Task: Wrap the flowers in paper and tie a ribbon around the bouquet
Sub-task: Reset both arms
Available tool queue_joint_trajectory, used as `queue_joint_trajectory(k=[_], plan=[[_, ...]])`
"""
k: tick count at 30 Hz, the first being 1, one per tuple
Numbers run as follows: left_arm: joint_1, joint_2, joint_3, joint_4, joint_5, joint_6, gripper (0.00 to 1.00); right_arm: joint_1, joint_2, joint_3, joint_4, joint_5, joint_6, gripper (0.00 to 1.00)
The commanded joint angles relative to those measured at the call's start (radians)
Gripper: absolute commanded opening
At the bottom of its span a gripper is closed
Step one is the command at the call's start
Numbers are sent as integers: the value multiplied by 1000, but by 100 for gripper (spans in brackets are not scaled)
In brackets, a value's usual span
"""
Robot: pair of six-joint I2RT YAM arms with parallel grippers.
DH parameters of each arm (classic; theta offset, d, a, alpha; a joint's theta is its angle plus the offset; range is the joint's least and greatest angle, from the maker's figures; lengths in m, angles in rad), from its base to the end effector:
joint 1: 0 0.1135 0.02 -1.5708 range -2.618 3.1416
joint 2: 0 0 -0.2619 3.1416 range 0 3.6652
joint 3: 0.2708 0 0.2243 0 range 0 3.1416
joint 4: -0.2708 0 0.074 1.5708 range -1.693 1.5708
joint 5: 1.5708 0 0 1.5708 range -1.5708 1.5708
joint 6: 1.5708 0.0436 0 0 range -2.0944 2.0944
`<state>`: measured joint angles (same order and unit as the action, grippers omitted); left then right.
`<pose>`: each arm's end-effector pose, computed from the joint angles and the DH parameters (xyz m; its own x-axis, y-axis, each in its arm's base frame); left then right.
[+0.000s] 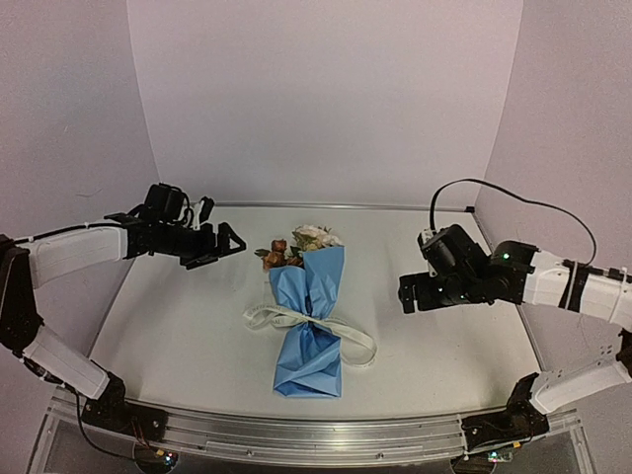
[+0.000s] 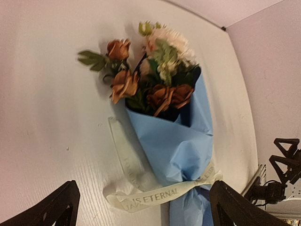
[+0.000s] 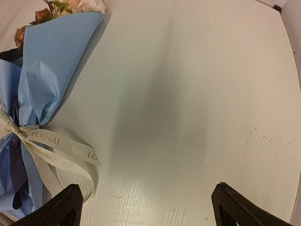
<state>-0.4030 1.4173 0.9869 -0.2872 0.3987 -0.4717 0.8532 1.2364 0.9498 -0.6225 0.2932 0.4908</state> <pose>0.2578 -0.1283 0.2616 -0.8253 -0.1034 -0.5551 0.2868 0.7702 -0.5697 0.1604 0.1646 0.2660 -0.7425 -0.1644 -0.6494 -0.2886 0.9534 0.0885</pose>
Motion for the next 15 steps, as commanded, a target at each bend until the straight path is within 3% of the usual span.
queue_joint_trajectory(k=[1,8,15], plan=[[3,-110,44,63,-68,-8,100,1,-104,-53,-12,161,5,98],[4,-214,21,80,-159,-20,100,0,-230,-141,-12,251,37,98],[4,-256,8,62,-197,-28,100,0,-255,-161,-13,281,32,98]])
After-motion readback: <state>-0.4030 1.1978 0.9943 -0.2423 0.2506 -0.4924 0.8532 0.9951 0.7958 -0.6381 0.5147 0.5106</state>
